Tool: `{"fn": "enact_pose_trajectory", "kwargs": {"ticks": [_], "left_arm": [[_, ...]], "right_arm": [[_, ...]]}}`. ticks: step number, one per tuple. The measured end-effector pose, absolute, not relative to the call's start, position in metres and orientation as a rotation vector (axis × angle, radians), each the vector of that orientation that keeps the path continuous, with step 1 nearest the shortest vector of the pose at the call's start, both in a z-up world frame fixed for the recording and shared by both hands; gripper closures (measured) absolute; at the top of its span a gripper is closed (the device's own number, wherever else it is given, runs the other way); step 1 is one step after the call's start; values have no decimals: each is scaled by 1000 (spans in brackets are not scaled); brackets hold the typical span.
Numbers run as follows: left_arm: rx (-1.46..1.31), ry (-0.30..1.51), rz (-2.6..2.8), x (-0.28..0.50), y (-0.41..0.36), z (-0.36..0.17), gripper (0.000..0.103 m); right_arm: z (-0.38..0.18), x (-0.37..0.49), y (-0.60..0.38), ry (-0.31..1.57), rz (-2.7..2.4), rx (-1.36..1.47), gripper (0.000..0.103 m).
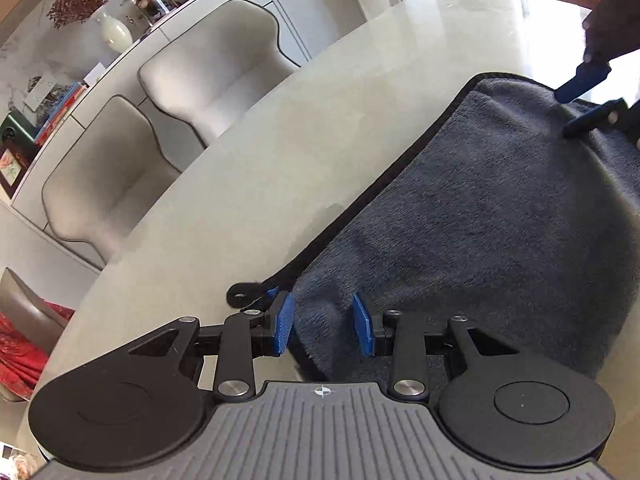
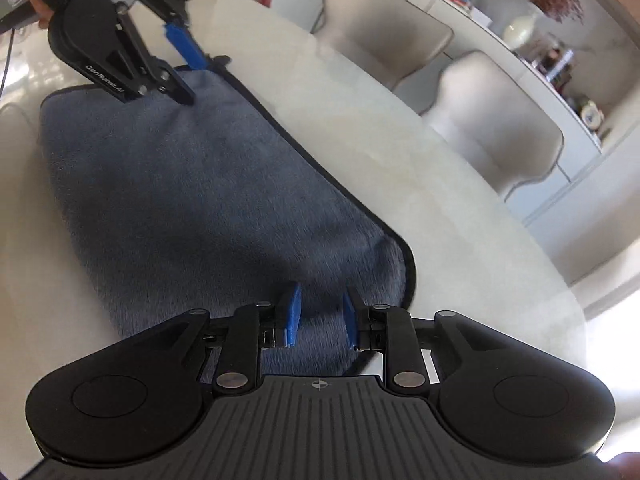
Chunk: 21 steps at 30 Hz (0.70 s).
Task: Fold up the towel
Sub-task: 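Lay the folded edge down on the towel and open both grippers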
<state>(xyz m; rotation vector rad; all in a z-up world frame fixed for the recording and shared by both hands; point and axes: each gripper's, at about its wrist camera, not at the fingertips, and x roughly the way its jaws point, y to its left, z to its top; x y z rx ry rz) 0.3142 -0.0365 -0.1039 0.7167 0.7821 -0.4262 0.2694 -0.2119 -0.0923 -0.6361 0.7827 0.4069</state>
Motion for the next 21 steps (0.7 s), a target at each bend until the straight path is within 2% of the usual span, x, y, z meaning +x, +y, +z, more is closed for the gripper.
{"fn": "enact_pose_trajectory", "kwargs": {"ticks": [4,8,14,17,21], "left_arm": [[595,742,-442,285,-39,-83,68],[428,738,-487,262,-45,-68,58],[438,863,-461,243,-45,-92,58],[381,902,-425,245,-29,-95,53],[339,925,-382,247,-11,-96,41]], "right_arm": [[-73,256,-219,781,384,-556,79],[-58,227,-208,774,483,-426,76],[-70,215,-206,878,469,-332,76],[-76,214,-223,928,443,-291,76],[-76,212,-239,945,438,-249,76]]}}
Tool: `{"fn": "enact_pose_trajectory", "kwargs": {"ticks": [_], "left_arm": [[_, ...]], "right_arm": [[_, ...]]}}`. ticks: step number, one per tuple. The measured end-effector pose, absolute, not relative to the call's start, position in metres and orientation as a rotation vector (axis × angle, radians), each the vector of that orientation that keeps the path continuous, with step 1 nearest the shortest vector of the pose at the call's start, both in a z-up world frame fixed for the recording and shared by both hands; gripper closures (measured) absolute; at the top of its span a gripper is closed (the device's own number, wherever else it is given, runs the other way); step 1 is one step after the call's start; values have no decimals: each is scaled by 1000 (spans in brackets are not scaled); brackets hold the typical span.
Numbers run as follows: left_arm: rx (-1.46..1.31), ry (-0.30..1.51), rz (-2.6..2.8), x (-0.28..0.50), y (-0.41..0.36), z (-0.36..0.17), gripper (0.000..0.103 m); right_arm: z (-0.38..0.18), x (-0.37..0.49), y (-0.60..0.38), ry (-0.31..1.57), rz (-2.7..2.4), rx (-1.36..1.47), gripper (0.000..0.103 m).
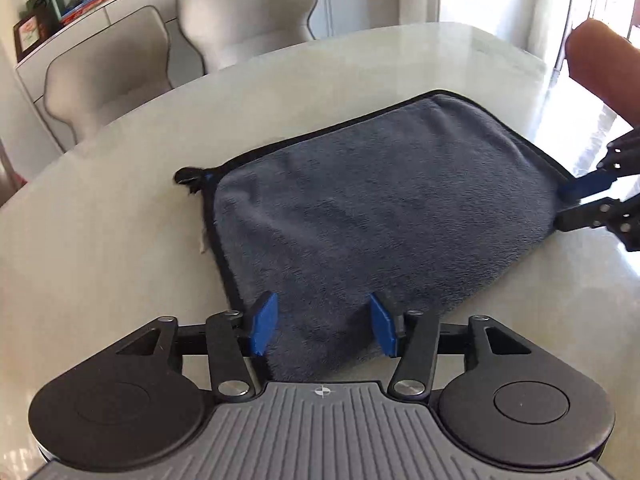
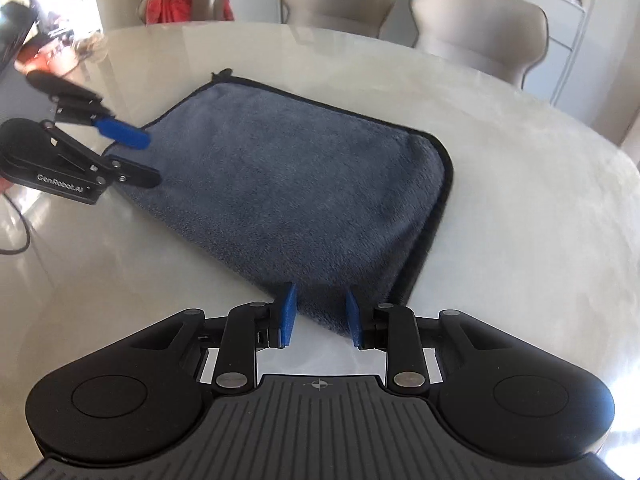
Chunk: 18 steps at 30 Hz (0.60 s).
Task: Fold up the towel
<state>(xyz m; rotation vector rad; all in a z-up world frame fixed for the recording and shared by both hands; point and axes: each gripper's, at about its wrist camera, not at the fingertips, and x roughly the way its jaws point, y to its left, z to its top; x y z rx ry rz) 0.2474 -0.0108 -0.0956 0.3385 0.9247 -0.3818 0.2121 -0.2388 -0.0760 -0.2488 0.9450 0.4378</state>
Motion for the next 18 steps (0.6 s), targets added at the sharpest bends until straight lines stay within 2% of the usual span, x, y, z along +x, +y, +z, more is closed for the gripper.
{"fn": "enact_pose_trajectory", "kwargs": {"ticks": [6,9,15,16,18], "left_arm": [[367,891,-341,238,-8,-88,43],[336,865,-349,229,-13,-80,43],[301,842,-356,221,-25,-72,42],[304,843,-356,222,-28,-73,42],[309,849,-352,226,-32,-75,42]], "right_arm": [[-66,208,-244,907,381,-202,73],[-59,204,-259,879,323,-27,65],[-74,193,-298,907,180,416,62],[-78,190,-306,910,151,531,59],[-85,184,-314,902,130,681,43]]}}
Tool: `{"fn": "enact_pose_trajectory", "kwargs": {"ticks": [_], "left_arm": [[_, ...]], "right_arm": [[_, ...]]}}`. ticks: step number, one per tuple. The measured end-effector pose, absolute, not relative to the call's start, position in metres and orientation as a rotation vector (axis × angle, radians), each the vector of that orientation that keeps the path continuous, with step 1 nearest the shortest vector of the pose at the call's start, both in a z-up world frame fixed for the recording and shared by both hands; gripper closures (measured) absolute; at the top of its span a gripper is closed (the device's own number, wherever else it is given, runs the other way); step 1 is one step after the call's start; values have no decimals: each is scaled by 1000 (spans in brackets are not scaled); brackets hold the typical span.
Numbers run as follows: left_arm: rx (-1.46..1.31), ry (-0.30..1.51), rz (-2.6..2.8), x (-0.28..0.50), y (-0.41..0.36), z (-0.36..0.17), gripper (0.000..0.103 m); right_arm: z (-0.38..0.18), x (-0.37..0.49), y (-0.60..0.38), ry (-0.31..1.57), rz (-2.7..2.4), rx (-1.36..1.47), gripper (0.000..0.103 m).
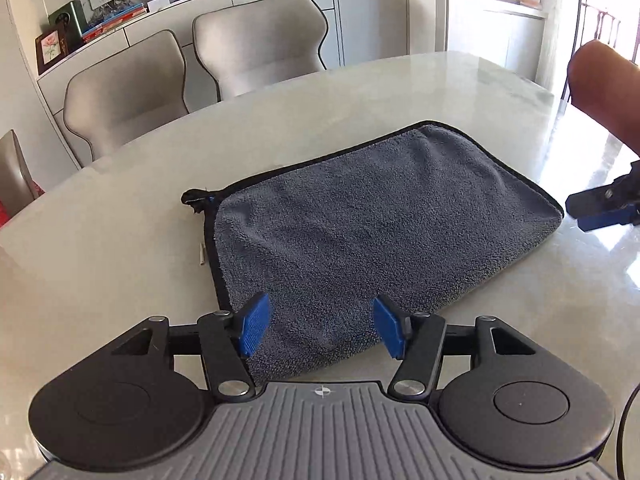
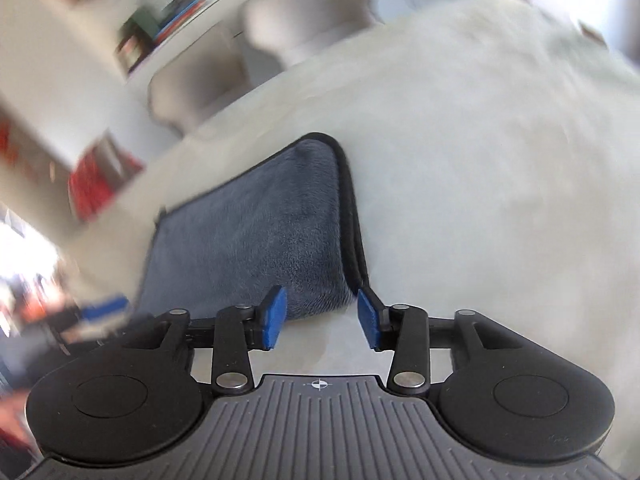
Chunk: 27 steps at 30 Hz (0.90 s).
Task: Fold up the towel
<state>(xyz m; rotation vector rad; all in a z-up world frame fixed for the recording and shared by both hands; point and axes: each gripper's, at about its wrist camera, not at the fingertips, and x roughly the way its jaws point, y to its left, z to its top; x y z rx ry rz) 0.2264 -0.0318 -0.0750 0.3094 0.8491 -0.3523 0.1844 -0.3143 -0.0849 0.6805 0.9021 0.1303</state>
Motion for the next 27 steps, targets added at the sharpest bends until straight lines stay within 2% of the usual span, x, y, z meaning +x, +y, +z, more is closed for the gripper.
{"fn": "enact_pose_trajectory", "kwargs": {"ticks": [2,7,11,13,15,18,27], "left_arm": [[302,857,-350,229,-34,-77,42],[275,868,-342,236,-36,-80,42],[256,878,-340,240,-38,-80,42],[250,886,-339,242,-38,-81,42],[260,893,-336,243,-39,-83,42],[268,905,-335,243,-40,-86,42],[267,895,-360,243,-38,-83,42]], "right_arm": [[-93,180,-320,873,117,806,37],[-106,187,-314,863,65,830,38],[-110,189,-312,827,33,823,46],[-111,190,-312,826,27,814,54],[-112,192,-312,831,24,793,70],[-113,196,-310,843,18,750,86],[-93,197,-306,819,81,737,92]]}}
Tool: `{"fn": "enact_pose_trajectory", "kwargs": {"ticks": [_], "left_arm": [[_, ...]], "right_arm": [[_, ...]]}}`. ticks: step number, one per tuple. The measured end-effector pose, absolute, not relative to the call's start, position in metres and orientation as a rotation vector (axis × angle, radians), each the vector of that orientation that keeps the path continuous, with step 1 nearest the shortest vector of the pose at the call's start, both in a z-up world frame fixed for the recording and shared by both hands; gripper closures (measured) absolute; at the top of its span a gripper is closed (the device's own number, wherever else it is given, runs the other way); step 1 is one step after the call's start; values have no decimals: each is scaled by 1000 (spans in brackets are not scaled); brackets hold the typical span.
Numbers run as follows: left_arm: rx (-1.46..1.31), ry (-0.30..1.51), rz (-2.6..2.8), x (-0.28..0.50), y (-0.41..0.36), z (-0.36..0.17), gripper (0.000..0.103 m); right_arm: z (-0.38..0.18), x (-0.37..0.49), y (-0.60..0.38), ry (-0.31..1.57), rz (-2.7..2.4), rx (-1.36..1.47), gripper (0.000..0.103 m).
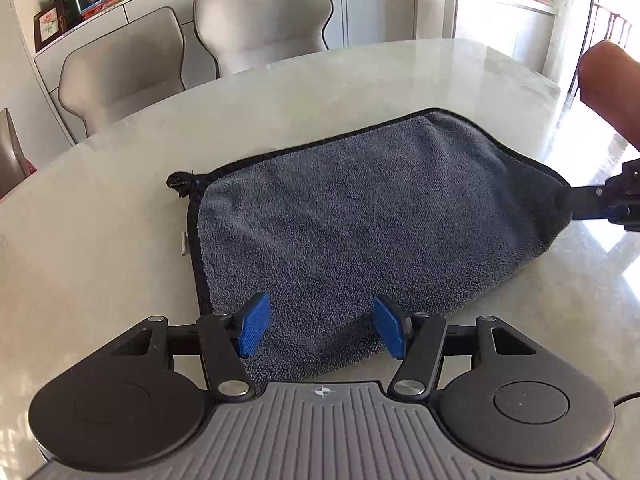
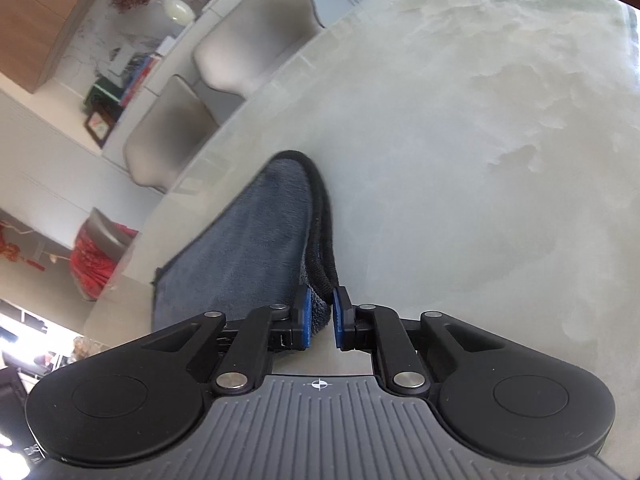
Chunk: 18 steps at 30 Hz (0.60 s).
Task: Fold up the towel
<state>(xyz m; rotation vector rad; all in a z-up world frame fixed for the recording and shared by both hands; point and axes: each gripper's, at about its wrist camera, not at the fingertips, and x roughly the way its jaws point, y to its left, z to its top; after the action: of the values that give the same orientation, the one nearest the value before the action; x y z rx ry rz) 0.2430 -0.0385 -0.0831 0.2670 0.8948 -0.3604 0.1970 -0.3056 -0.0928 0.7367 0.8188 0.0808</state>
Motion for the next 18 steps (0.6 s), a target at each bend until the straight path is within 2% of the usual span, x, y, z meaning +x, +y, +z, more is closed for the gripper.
{"fn": "enact_pose_trajectory", "kwargs": {"ticks": [6,18], "left_arm": [[234,881,-341,240,-23,-74,42],[166,891,-248,220,34,-65,42]], "right_arm": [[-65,215,-265,791,219,619,92],[-45,262,-158,820,488,397,92]]}}
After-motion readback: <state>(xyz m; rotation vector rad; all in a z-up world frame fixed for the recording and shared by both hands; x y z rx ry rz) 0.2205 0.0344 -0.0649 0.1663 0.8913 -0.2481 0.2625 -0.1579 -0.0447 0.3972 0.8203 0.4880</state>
